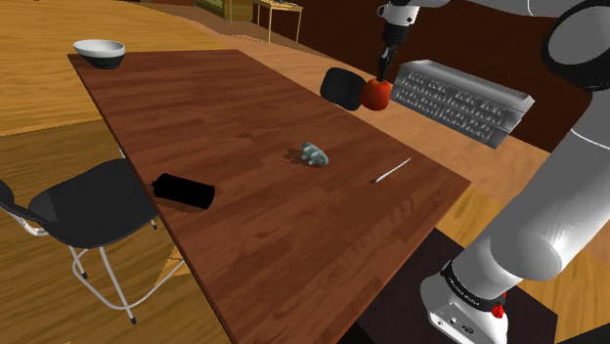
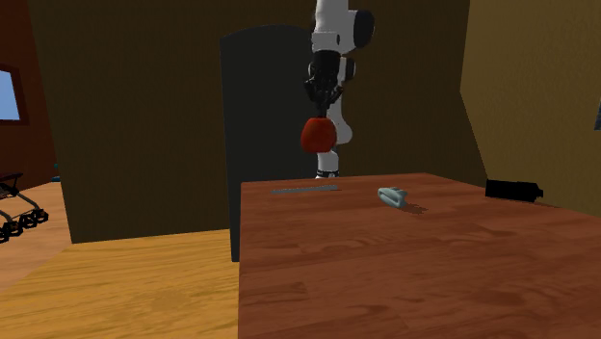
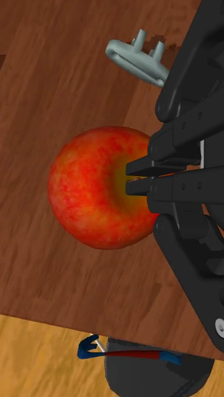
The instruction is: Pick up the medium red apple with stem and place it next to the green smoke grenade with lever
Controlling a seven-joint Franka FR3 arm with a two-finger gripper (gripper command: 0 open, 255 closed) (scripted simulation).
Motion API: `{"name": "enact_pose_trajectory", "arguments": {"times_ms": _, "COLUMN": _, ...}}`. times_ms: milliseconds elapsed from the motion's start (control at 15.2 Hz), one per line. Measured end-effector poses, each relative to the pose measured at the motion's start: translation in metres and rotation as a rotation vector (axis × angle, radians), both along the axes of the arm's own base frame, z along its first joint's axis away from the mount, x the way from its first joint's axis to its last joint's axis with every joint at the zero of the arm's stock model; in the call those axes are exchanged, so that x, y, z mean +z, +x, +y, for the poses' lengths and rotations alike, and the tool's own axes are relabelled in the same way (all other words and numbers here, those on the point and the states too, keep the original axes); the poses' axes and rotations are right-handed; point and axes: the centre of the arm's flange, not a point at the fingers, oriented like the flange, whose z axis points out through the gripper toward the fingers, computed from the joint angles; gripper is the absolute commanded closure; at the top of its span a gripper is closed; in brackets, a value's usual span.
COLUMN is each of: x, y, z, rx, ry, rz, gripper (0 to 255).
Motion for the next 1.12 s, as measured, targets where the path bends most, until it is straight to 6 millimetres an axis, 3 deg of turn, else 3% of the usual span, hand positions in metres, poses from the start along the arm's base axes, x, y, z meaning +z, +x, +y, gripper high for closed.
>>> {"name": "enact_pose_trajectory", "arguments": {"times_ms": 1122, "x": -0.002, "y": -0.044, "z": 0.22, "rx": 0.001, "ry": 0.0, "rz": 0.0, "gripper": 255}}
